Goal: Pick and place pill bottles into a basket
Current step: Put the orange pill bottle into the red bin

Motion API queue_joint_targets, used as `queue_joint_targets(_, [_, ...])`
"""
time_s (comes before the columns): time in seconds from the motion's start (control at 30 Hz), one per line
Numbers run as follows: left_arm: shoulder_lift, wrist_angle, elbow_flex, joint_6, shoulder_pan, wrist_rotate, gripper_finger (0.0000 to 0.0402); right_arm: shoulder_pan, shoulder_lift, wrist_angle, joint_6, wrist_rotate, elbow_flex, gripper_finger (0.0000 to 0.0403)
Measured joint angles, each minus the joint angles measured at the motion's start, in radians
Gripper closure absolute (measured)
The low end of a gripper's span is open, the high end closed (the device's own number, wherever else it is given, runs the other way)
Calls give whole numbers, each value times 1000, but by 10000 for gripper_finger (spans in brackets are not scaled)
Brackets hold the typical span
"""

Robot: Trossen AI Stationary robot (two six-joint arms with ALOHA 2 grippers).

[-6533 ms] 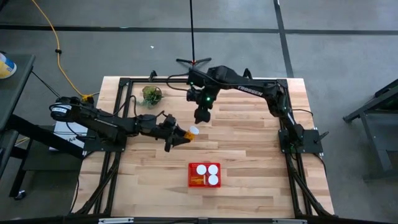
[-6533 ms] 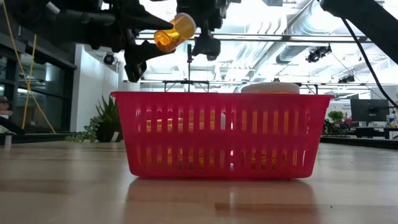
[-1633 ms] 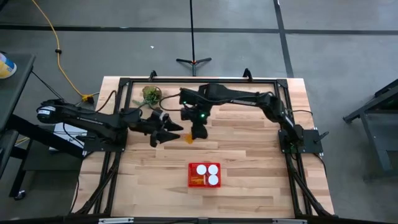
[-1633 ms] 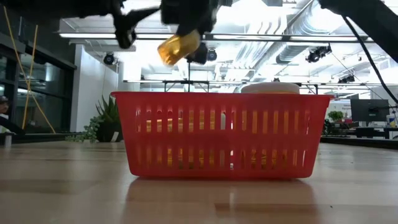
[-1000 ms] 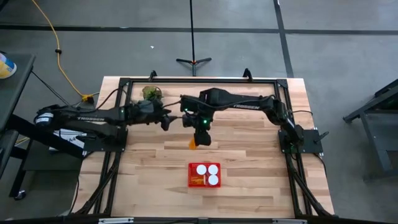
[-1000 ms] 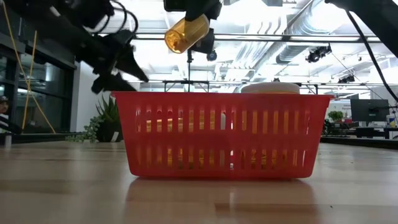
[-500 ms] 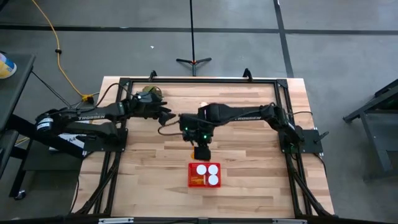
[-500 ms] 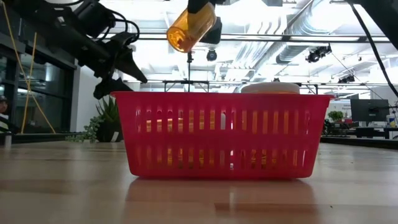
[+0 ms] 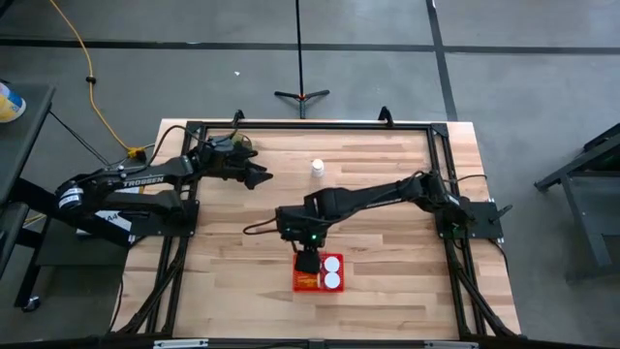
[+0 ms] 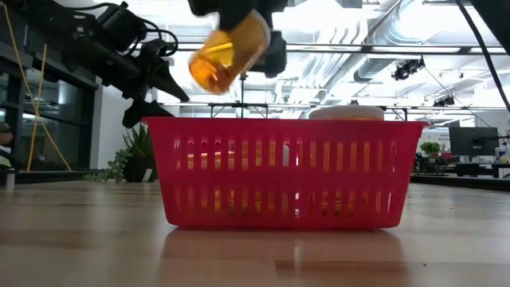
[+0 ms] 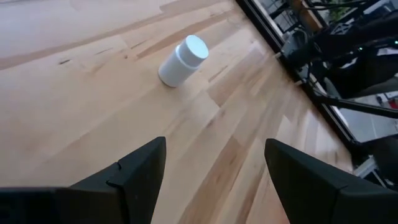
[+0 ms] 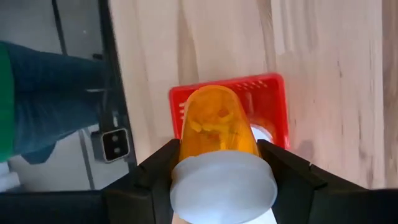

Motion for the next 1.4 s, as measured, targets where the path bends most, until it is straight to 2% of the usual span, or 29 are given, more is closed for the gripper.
queue_joint_targets(0.37, [1, -5, 0, 2, -3, 34, 94, 5, 0, 183, 94, -10, -110, 217])
queue_joint_targets(0.6, [5, -6, 0, 3, -3, 46, 94, 5, 0, 174, 95, 0, -113, 205])
queue_joint_targets(0.9, [5, -4, 0, 0, -3, 68, 94, -2, 11, 140, 89, 14, -113, 217])
queue_joint_targets(1.1, [5, 1, 0, 0, -3, 68, 94, -3, 60, 123, 80, 11, -112, 198])
queue_joint_targets(1.27, [5, 2, 0, 0, -3, 68, 94, -3, 74, 65, 61, 11, -112, 217])
queue_joint_targets(1.4, [5, 3, 0, 1, -3, 68, 94, -10, 74, 49, 66, 18, -112, 217])
